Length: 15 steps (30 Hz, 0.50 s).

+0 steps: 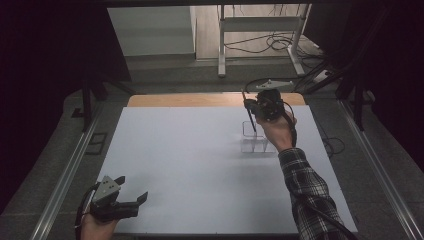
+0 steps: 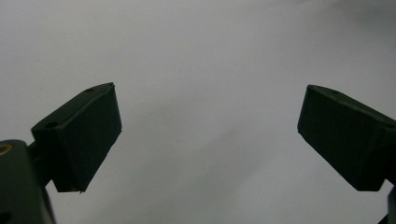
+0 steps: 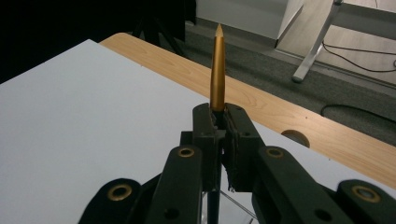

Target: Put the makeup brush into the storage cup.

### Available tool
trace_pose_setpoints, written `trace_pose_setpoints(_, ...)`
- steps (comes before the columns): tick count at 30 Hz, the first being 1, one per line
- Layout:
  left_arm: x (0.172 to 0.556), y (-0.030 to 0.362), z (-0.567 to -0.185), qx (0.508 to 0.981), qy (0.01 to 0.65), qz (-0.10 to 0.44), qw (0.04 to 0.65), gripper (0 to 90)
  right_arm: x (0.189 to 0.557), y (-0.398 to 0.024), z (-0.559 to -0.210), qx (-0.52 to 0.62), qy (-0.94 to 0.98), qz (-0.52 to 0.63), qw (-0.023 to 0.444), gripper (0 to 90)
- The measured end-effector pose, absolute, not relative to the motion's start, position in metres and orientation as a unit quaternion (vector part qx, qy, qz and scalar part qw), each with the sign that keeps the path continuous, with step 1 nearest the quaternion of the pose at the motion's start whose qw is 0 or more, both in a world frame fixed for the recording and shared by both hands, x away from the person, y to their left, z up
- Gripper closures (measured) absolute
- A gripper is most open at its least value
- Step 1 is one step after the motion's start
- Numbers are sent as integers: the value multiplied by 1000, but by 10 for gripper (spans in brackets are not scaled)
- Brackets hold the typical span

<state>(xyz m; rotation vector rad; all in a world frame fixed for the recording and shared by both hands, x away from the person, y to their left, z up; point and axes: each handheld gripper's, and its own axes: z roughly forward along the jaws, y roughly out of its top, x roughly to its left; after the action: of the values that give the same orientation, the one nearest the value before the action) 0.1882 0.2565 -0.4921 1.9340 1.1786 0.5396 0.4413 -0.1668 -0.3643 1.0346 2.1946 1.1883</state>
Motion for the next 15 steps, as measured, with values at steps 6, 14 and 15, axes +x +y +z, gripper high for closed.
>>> trace_pose_setpoints(6, 188, 256, -492, 763, 465, 213, 395, 69, 446, -164, -367, 374, 791, 431, 221, 834)
trace_pose_setpoints(14, 188, 256, -492, 763, 465, 213, 395, 69, 450, -161, -372, 372, 792, 430, 223, 833)
trace_pose_setpoints(15, 188, 256, -492, 763, 464, 213, 395, 69, 451, -161, -373, 372, 792, 430, 223, 833)
